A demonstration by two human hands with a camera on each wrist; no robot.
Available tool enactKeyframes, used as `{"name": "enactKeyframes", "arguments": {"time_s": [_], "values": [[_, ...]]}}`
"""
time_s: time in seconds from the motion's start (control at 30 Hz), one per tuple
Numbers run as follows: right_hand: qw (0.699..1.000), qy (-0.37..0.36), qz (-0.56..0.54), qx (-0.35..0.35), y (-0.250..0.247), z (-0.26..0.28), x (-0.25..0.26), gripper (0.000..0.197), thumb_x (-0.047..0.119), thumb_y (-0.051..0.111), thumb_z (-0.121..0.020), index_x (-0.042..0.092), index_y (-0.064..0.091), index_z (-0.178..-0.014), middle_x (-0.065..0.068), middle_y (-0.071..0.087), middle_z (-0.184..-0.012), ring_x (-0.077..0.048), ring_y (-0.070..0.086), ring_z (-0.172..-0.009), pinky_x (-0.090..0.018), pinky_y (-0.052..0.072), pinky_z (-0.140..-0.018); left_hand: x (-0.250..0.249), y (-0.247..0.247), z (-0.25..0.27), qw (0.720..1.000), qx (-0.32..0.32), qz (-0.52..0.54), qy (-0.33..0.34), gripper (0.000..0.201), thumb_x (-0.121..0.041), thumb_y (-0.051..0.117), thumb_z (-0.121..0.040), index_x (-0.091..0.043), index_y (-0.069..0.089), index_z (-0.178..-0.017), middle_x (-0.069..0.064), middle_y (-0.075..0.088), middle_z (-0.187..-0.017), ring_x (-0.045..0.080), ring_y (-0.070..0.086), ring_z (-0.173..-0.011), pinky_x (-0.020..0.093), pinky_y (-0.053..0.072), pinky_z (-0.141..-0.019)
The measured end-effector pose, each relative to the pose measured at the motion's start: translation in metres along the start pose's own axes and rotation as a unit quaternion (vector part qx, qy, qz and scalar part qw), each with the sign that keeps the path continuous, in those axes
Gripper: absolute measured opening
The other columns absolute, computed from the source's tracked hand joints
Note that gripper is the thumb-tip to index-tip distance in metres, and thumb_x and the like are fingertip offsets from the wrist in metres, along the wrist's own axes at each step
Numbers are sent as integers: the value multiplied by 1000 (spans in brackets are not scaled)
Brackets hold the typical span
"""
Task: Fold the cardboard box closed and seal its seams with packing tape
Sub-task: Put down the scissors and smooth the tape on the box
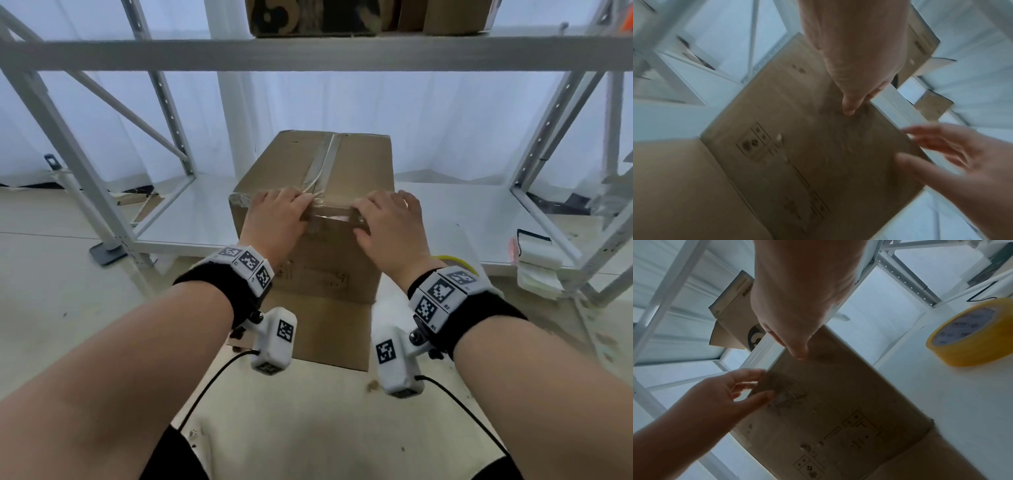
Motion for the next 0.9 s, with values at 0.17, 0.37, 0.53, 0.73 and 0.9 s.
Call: {"name": "enactKeyframes", "arguments": {"time_s": [0.17, 0.37, 0.53, 0.73, 0.9], "values": [[1000, 16, 16, -12, 5, -12, 2, 31, 20, 52, -96, 21, 55, -127, -3, 55, -121, -24, 51, -115, -35, 18, -105, 82, 7, 10, 993, 62, 17, -101, 55, -28, 58, -89, -26, 38, -140, 2, 38, -148, 23, 34, -137, 45, 17, -116], [996, 74, 41, -3, 17, -20, -10, 34, 11, 52, -92, 20, 53, -125, -4, 53, -125, -25, 49, -119, -38, 19, -109, 79, 1, 24, 989, 0, 110, -95, 48, -20, 63, -86, -17, 51, -133, 6, 52, -129, 30, 51, -114, 39, 38, -100], [1000, -5, -4, -29, 15, -30, 30, 30, 23, 59, -88, 17, 58, -117, -4, 60, -114, -27, 53, -109, -40, 29, -103, 90, 0, 41, 976, -92, 176, -93, 32, -16, 65, -86, -12, 61, -118, 7, 56, -110, 27, 50, -104, 29, 35, -92], [994, -99, -41, -22, 27, -40, 85, 32, 24, 59, -92, 16, 58, -122, -3, 61, -118, -23, 56, -110, -39, 36, -101, 99, -3, 40, 973, -104, 195, -65, 25, -15, 64, -88, -10, 65, -113, 5, 60, -108, 22, 54, -101, 26, 39, -90], [987, -127, -83, -47, 31, -50, 106, 36, 17, 62, -90, 14, 61, -126, -4, 64, -123, -25, 58, -114, -42, 38, -104, 95, -4, 36, 983, -88, 160, -34, 32, -14, 63, -89, -17, 64, -121, 8, 58, -109, 26, 51, -100, 36, 40, -91]]}}
Point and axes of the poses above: each hand's wrist, its own z-axis away from the middle knuckle, its own y-axis out of the palm, x = y × z, the point moved 7 cm from there along -z, towards the middle knuckle
